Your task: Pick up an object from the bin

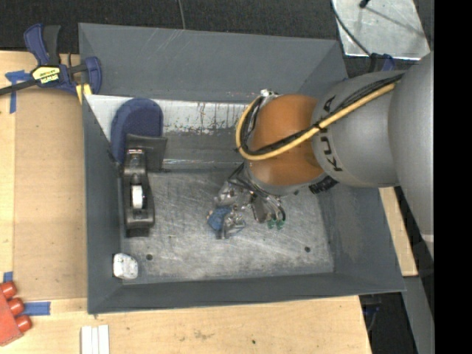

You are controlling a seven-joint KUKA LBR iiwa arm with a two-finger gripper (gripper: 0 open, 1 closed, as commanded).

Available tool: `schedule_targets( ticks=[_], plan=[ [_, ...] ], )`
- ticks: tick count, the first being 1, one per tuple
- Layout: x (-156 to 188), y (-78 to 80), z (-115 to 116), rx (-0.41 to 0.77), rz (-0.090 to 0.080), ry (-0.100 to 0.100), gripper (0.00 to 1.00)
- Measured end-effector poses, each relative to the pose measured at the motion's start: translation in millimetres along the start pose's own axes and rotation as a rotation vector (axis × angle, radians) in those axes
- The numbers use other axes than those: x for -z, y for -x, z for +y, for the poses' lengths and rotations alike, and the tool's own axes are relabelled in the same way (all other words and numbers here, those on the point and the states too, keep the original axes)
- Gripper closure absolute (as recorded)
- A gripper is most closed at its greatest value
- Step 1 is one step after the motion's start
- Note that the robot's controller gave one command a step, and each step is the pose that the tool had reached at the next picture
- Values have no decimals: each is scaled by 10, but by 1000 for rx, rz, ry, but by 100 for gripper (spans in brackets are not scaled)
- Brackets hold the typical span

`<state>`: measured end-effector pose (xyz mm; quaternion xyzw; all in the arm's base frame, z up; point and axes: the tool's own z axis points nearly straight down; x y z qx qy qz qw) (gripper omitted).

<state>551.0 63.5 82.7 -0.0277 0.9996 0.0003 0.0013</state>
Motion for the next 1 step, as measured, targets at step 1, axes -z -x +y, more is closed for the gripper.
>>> schedule_targets(
  ticks=[1],
  plan=[
    [1331,56,-151,3,-9,-1,100]
  ],
)
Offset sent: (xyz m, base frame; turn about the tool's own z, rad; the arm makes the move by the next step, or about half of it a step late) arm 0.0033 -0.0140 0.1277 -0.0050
